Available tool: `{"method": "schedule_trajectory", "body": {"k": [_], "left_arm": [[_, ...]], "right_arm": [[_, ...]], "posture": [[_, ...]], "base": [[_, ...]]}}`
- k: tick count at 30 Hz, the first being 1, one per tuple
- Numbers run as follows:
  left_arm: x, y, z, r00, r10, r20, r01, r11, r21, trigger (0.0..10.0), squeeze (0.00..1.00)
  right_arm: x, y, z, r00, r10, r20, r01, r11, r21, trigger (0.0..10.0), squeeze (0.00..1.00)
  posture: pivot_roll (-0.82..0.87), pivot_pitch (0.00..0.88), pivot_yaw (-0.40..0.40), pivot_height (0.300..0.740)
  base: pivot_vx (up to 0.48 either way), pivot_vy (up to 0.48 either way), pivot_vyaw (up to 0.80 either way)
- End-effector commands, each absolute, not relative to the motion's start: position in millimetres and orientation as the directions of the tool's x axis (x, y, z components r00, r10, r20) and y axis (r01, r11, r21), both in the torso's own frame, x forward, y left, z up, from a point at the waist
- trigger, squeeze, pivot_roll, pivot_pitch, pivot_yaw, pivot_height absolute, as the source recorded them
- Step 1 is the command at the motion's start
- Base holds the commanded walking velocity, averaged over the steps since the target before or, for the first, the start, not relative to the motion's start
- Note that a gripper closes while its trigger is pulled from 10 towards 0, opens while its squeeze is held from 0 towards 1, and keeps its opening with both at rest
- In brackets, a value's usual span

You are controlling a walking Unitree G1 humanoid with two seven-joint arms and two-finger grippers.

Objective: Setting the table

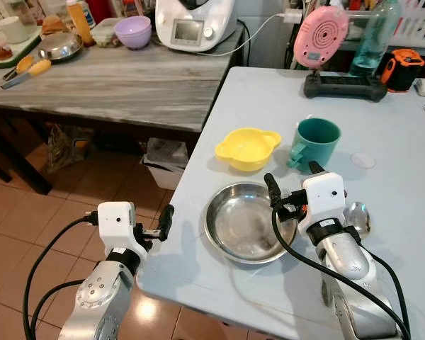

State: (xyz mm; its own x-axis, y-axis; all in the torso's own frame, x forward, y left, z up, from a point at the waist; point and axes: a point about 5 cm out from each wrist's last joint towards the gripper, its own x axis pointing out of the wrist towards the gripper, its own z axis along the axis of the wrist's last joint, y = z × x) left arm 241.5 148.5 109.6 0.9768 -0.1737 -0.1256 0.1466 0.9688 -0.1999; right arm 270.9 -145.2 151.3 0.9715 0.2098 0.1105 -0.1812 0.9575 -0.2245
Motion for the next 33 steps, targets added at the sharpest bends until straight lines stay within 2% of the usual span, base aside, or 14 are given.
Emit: {"method": "schedule_trajectory", "body": {"k": [1,17,23,27,28,33], "left_arm": [[240.4,152.4,111.8,0.979,-0.156,-0.129,0.131,0.975,-0.179,10.0,0.0],[243.7,152.7,113.6,0.98,-0.151,-0.132,0.126,0.976,-0.178,10.0,0.0],[245.4,157.4,119.2,0.986,-0.146,-0.075,0.132,0.976,-0.172,10.0,0.0],[247.2,162.1,118.0,0.991,-0.105,-0.077,0.093,0.985,-0.143,10.0,0.0],[245.9,169.8,113.2,0.995,-0.041,-0.089,0.03,0.991,-0.129,10.0,0.0],[230.3,184.9,99.0,0.993,0.06,-0.104,-0.068,0.995,-0.074,10.0,0.0]], "right_arm": [[270.2,-143.5,154.2,0.968,0.221,0.119,-0.19,0.956,-0.224,10.0,0.0],[270.2,-145.4,154.6,0.971,0.206,0.122,-0.175,0.959,-0.224,10.0,0.0],[270.4,-145.1,154.9,0.971,0.202,0.125,-0.17,0.959,-0.225,10.0,0.0],[269.4,-148.2,155.3,0.974,0.186,0.128,-0.155,0.963,-0.219,10.0,0.0],[266.6,-153.8,151.6,0.981,0.158,0.114,-0.132,0.969,-0.209,10.0,0.0],[250.8,-178.4,133.9,0.996,0.08,0.043,-0.07,0.98,-0.186,10.0,0.0]], "posture": [[-0.11,0.119,0.08,0.74],[-0.11,0.119,0.085,0.74],[-0.11,0.119,0.086,0.74],[-0.11,0.12,0.091,0.74],[-0.12,0.12,0.094,0.74],[-0.12,0.116,0.106,0.74]], "base": [[-0.364,0.0,0.0],[-0.375,0.0,0.0],[0.0,0.0,0.0],[0.0,0.0,0.0],[0.0,0.0,0.0],[0.0,0.0,0.0]]}}
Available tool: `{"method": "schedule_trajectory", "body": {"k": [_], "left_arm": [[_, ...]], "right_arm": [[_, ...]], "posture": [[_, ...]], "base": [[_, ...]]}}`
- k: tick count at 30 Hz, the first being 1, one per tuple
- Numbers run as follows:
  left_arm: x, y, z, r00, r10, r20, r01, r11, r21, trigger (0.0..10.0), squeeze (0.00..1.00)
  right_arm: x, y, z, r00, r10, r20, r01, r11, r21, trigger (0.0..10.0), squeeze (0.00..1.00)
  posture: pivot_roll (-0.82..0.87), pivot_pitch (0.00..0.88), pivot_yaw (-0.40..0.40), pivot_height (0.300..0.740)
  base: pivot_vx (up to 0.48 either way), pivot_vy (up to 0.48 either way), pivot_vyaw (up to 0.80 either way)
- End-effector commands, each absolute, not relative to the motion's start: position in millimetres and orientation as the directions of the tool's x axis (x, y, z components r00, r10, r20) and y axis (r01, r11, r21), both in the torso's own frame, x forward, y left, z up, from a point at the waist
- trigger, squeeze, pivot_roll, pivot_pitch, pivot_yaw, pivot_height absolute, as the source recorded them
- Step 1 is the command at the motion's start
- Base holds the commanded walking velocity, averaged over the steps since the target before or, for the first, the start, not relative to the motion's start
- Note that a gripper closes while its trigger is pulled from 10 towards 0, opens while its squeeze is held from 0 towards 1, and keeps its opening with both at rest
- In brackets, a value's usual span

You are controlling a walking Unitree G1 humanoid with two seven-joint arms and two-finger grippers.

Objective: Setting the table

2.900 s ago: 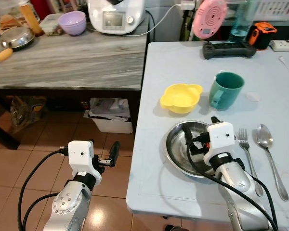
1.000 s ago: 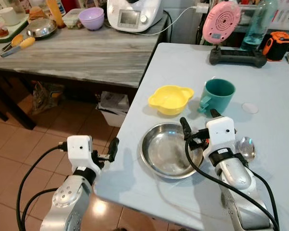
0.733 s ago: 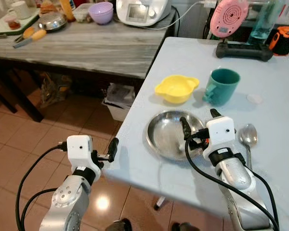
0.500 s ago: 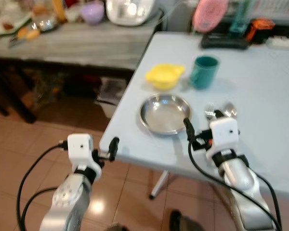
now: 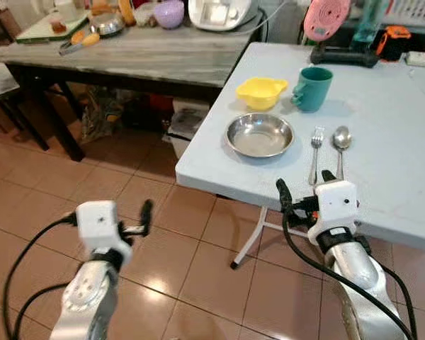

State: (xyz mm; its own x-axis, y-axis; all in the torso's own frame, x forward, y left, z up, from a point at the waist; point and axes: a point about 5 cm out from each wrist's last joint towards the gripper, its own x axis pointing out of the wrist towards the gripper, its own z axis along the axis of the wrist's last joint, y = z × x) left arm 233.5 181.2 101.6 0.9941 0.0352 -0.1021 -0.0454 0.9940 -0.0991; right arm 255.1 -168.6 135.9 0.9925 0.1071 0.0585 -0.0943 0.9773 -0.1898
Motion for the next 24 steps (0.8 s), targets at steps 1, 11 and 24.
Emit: {"method": "schedule_trajectory", "body": {"k": [1,11,24], "left_arm": [[230.3,184.9,99.0,0.993,0.06,-0.104,-0.068,0.995,-0.074,10.0,0.0],[217.6,190.0,90.3,0.993,0.06,-0.099,-0.062,0.998,-0.017,10.0,0.0],[246.2,164.3,117.6,0.999,-0.045,0.025,0.047,0.996,-0.079,10.0,0.0]], "right_arm": [[250.8,-178.4,133.9,0.996,0.08,0.043,-0.07,0.98,-0.186,10.0,0.0],[231.0,-191.7,125.1,0.999,0.029,0.014,-0.026,0.978,-0.208,10.0,0.0],[242.9,-176.4,135.6,0.996,0.077,0.055,-0.064,0.976,-0.209,10.0,0.0]], "posture": [[-0.12,0.116,0.106,0.74],[-0.15,0.128,0.125,0.74],[-0.17,0.115,0.13,0.74]], "base": [[0.0,0.0,0.0],[0.0,0.0,0.0],[0.0,0.0,-0.72]]}}
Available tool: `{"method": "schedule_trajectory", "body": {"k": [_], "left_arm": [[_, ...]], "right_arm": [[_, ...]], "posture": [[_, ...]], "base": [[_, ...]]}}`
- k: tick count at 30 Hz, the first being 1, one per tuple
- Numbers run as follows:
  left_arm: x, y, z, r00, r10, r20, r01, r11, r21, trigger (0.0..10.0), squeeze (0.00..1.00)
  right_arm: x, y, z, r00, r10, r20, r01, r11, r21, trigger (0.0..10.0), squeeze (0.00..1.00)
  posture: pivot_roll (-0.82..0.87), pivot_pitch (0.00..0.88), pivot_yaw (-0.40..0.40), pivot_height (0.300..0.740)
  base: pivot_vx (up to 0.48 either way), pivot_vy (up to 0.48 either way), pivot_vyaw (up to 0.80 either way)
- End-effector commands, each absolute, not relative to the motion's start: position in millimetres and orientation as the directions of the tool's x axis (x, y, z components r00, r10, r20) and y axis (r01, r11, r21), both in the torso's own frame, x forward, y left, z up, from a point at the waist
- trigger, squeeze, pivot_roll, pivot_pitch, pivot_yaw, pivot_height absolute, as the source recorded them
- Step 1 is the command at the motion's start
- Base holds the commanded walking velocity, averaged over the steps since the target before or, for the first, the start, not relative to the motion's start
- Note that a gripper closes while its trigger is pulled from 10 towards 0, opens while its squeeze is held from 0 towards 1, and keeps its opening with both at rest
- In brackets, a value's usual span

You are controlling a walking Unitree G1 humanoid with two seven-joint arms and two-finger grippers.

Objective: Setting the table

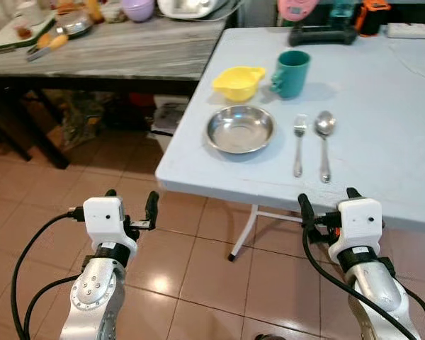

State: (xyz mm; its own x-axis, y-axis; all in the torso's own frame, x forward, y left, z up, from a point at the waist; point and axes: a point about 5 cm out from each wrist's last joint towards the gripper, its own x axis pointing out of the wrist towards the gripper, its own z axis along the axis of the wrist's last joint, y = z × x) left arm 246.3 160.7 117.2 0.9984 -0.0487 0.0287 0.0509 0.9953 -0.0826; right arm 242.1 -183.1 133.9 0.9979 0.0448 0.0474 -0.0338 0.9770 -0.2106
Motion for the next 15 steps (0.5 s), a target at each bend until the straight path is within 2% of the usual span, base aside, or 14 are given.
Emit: {"method": "schedule_trajectory", "body": {"k": [1,8,11,15], "left_arm": [[247.0,163.7,118.4,0.999,-0.046,0.028,0.048,0.996,-0.08,10.0,0.0],[247.4,159.2,120.7,0.996,-0.071,0.049,0.076,0.992,-0.101,10.0,0.0],[246.2,158.6,121.0,0.996,-0.075,0.051,0.08,0.991,-0.107,10.0,0.0],[242.3,155.9,118.8,0.995,-0.089,0.045,0.094,0.989,-0.112,10.0,0.0]], "right_arm": [[244.3,-174.9,136.5,0.995,0.083,0.058,-0.069,0.976,-0.208,10.0,0.0],[250.4,-164.8,141.6,0.987,0.141,0.079,-0.121,0.969,-0.213,10.0,0.0],[251.2,-162.9,142.1,0.985,0.15,0.08,-0.13,0.969,-0.21,10.0,0.0],[252.7,-159.9,142.3,0.982,0.168,0.081,-0.148,0.966,-0.212,10.0,0.0]], "posture": [[-0.17,0.115,0.13,0.74],[-0.16,0.109,0.115,0.74],[-0.15,0.109,0.113,0.74],[-0.14,0.112,0.105,0.74]], "base": [[0.0,0.0,-0.78],[0.0,0.0,-0.75],[0.266,0.0,-0.65],[0.329,0.0,0.0]]}}
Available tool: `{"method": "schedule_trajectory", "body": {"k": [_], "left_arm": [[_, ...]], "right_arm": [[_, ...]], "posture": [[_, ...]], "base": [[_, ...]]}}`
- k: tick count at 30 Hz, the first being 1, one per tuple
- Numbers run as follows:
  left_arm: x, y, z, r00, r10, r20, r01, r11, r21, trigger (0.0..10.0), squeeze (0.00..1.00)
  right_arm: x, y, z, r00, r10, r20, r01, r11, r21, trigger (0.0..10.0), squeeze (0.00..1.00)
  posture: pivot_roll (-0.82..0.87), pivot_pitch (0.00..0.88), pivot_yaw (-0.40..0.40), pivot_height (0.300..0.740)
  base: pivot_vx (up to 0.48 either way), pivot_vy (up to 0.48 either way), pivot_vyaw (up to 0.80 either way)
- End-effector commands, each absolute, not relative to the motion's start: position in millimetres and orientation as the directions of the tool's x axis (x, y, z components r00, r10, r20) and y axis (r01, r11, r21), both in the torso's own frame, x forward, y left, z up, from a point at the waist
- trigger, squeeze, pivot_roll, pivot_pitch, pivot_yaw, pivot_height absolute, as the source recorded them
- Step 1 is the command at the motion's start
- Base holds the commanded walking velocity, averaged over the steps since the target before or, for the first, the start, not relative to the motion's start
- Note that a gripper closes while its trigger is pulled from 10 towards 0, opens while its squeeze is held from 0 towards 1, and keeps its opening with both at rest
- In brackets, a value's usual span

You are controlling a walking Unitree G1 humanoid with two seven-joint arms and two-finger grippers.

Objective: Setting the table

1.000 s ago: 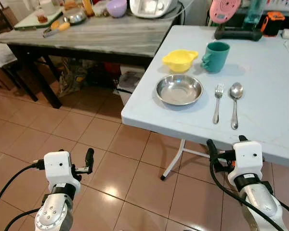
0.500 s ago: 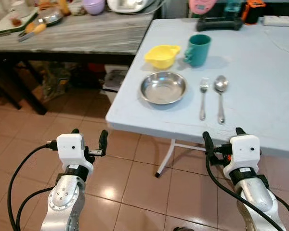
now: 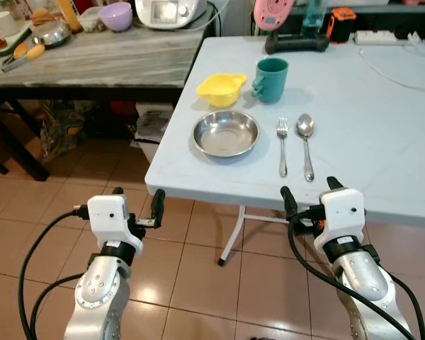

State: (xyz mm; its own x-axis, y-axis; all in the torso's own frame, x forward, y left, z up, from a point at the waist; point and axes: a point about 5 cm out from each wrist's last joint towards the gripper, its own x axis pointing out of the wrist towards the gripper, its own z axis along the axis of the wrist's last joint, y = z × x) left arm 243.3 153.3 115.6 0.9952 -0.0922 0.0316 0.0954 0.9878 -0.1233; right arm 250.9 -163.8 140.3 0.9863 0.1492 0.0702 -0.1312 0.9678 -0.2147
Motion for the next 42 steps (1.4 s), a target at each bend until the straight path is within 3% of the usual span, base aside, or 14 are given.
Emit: {"method": "schedule_trajectory", "body": {"k": [1,19,25,37,42], "left_arm": [[242.3,155.8,118.8,0.995,-0.089,0.045,0.093,0.989,-0.113,10.0,0.0],[241.8,153.6,118.0,0.993,-0.109,0.037,0.113,0.987,-0.118,10.0,0.0],[238.6,152.0,116.0,0.991,-0.13,0.023,0.132,0.985,-0.109,10.0,0.0],[231.8,138.6,118.7,0.931,-0.364,0.015,0.364,0.925,-0.107,10.0,0.0],[230.5,136.4,118.0,0.92,-0.392,0.011,0.391,0.912,-0.127,10.0,0.0]], "right_arm": [[252.8,-159.6,142.5,0.982,0.17,0.082,-0.149,0.966,-0.212,10.0,0.0],[253.9,-156.0,143.4,0.977,0.196,0.085,-0.174,0.961,-0.214,10.0,0.0],[253.7,-153.2,143.3,0.974,0.21,0.083,-0.189,0.959,-0.209,10.0,0.0],[271.0,-138.9,139.4,0.97,0.24,0.025,-0.239,0.97,-0.052,10.0,0.0],[278.1,-133.4,137.7,0.972,0.235,-0.001,-0.235,0.972,-0.019,10.0,0.0]], "posture": [[-0.14,0.112,0.105,0.74],[-0.14,0.12,0.104,0.74],[-0.14,0.125,0.103,0.74],[-0.12,0.14,0.095,0.74],[-0.12,0.14,0.095,0.74]], "base": [[0.349,0.0,0.0],[0.352,0.0,0.0],[0.0,0.0,0.0],[0.0,0.0,0.0],[0.0,0.0,0.0]]}}
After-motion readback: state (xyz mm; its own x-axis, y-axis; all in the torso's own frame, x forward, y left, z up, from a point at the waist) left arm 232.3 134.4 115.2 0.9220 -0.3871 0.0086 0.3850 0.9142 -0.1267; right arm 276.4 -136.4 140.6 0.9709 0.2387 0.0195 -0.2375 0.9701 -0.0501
